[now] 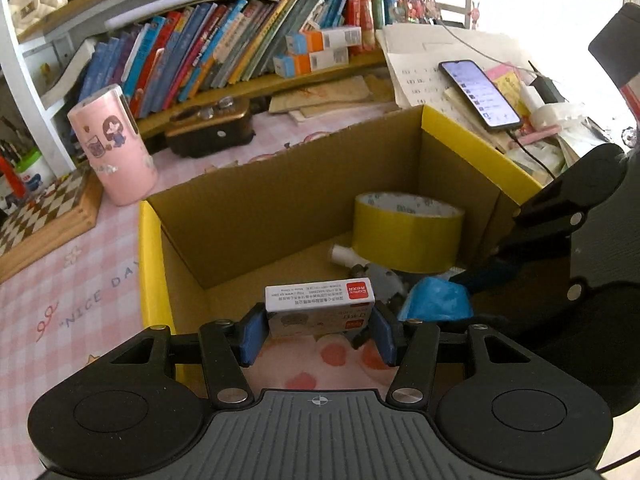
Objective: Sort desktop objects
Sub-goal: 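Lower both into the box and open the left and right grippers, then withdraw both open grippers from the box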
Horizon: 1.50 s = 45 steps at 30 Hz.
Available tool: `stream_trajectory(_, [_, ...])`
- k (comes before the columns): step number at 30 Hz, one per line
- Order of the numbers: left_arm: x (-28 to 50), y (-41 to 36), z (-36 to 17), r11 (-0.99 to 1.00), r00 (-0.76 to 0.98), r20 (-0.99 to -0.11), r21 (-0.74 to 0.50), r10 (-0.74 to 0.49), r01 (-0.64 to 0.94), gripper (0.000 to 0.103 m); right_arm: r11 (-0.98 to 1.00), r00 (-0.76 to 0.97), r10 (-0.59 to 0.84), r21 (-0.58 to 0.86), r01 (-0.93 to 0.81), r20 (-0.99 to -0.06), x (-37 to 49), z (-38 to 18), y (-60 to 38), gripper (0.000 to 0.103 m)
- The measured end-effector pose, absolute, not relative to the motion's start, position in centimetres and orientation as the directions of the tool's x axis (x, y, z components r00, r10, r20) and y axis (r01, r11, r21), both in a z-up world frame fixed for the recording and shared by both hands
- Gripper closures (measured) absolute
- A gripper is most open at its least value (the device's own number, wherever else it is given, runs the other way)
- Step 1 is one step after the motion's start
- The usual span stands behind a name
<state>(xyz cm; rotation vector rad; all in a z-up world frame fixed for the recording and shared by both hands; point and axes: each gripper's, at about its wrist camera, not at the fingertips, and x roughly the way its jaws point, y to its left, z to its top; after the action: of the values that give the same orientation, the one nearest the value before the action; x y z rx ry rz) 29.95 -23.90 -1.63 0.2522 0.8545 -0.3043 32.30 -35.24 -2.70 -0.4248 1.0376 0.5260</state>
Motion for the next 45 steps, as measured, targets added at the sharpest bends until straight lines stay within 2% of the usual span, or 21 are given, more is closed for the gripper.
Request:
stream_trajectory(4, [30.0, -24.1, -1.7, 0.926, 0.615, -0.773, 0.106, -0.152, 0.362, 0.049, 0.808, 0.392, 0.207, -0.069, -0.584, -0.897, 32.5, -2.9, -35.4, 0.074])
stream_trajectory(7, [29.9, -24.1, -1.5, 0.93, 0.632, -0.76, 0.11, -0.148, 0.35, 0.043, 0.812, 0.392, 0.208, -0.066, -0.58, -0.896, 32.5, -2.9, -35.5, 0.073])
stream_trajectory(8, [29.8, -24.2, -1.5, 0.932, 0.639, -0.755, 0.113, -0.144, 0.344, 0.039, 0.81, 0.397, 0.215, -0.064, -0.582, -0.892, 32.5, -2.7, -35.5, 0.064])
stream_trajectory(12, [28.8, -23.6, -0.7, 0.949, 0.692, -0.709, 0.103, -0.139, 0.297, 0.032, 0.808, 0.41, 0.244, -0.05, -0.587, -0.879, 32.4, -2.1, -35.7, 0.057])
stream_trajectory(16, [27.2, -22.5, 1.0, 0.968, 0.746, -0.65, 0.063, -0.145, 0.243, 0.029, 0.81, 0.437, 0.3, -0.016, -0.587, -0.848, 31.6, -0.8, -36.4, 0.051])
stream_trajectory(23, [23.7, -19.9, 3.9, 0.989, 0.825, -0.556, 0.027, -0.103, 0.142, 0.023, 0.843, 0.564, 0.339, -0.023, -0.537, -0.753, 28.7, 2.5, -36.9, 0.047])
stream_trajectory(26, [22.0, -18.7, 4.8, 0.994, 0.851, -0.521, 0.043, -0.064, 0.101, 0.018, 0.861, 0.64, 0.35, -0.034, -0.507, -0.684, 26.9, 4.0, -36.8, 0.045])
stream_trajectory(32, [18.0, -15.8, 5.6, 0.996, 0.887, -0.46, 0.085, 0.029, 0.012, 0.015, 0.897, 0.745, 0.35, -0.025, -0.441, -0.567, 23.2, 6.0, -36.5, 0.045])
stream_trajectory(38, [14.1, -12.8, 5.4, 0.997, 0.89, -0.45, 0.062, 0.072, -0.049, 0.012, 0.943, 0.809, 0.296, 0.022, -0.331, -0.509, 19.9, 5.7, -36.0, 0.04])
stream_trajectory(45, [9.8, -10.5, 4.0, 0.992, 0.872, -0.473, 0.089, 0.125, -0.094, 0.008, 0.972, 0.84, 0.221, 0.044, -0.23, -0.495, 15.0, 4.4, -34.8, 0.038])
